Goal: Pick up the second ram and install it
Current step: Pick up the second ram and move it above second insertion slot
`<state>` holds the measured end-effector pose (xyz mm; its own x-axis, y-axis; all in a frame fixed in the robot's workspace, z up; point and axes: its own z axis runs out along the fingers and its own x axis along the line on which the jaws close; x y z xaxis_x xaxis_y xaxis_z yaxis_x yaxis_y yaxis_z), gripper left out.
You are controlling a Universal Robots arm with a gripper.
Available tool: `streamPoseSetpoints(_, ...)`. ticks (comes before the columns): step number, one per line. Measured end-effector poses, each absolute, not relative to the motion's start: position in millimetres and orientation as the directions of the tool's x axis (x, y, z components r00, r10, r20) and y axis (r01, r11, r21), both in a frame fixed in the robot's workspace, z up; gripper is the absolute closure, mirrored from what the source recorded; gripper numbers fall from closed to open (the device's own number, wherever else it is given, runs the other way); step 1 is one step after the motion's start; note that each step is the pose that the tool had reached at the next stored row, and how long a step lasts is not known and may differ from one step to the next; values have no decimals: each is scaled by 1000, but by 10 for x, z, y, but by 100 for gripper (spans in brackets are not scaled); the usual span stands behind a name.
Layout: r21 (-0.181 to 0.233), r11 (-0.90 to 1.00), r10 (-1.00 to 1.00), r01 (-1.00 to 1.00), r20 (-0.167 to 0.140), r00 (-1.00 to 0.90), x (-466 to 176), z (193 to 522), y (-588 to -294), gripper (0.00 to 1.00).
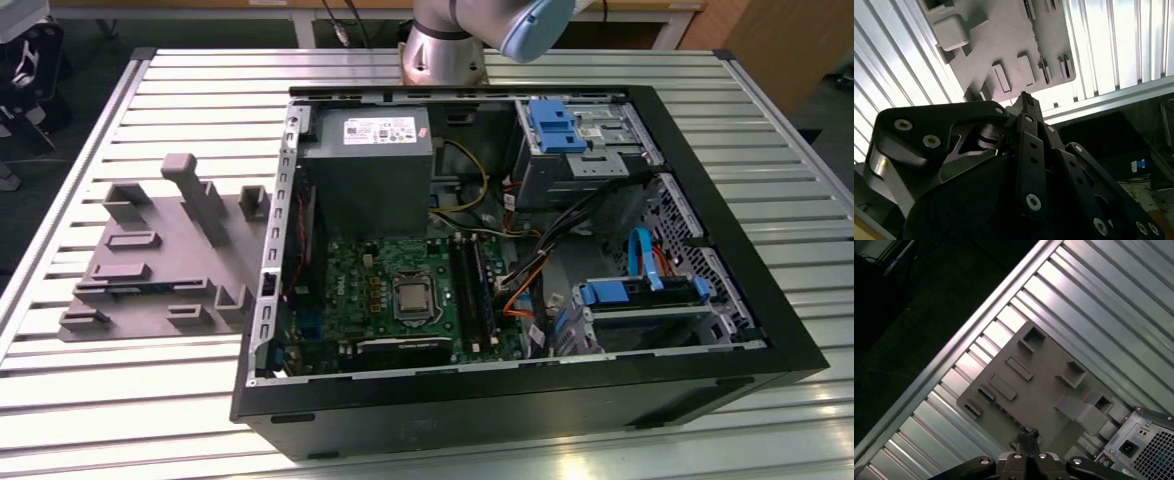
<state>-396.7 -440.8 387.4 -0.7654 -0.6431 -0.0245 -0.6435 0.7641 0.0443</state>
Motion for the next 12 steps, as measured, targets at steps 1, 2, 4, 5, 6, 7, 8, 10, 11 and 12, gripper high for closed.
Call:
streamPoseSetpoints(1, 44, 752, -658, -658, -24, -753, -3967, 3874, -4408, 89)
streamPoseSetpoints(2, 44, 740, -671, -671, -25, -741, -3966, 3873, -4408, 89)
streamPoseSetpoints(4, 44, 715, -697, -698, -24, -716, -3966, 3873, -4408, 89)
streamPoseSetpoints(5, 44, 703, -710, -710, -24, -704, -3967, 3872, -4408, 89)
streamPoseSetpoints(6, 44, 690, -723, -723, -24, -691, -3966, 3872, -4408, 89)
streamPoseSetpoints(7, 44, 675, -736, -736, -24, -677, -3967, 3871, -4408, 89)
streamPoseSetpoints(8, 44, 662, -748, -748, -24, -663, -3967, 3871, -4408, 89)
streamPoseSetpoints(10, 44, 635, -771, -771, -24, -636, -3967, 3871, -4408, 89)
streamPoseSetpoints(11, 44, 622, -782, -782, -24, -623, -3967, 3870, -4408, 89)
streamPoseSetpoints(12, 44, 610, -791, -791, -24, -611, -3967, 3870, -4408, 89)
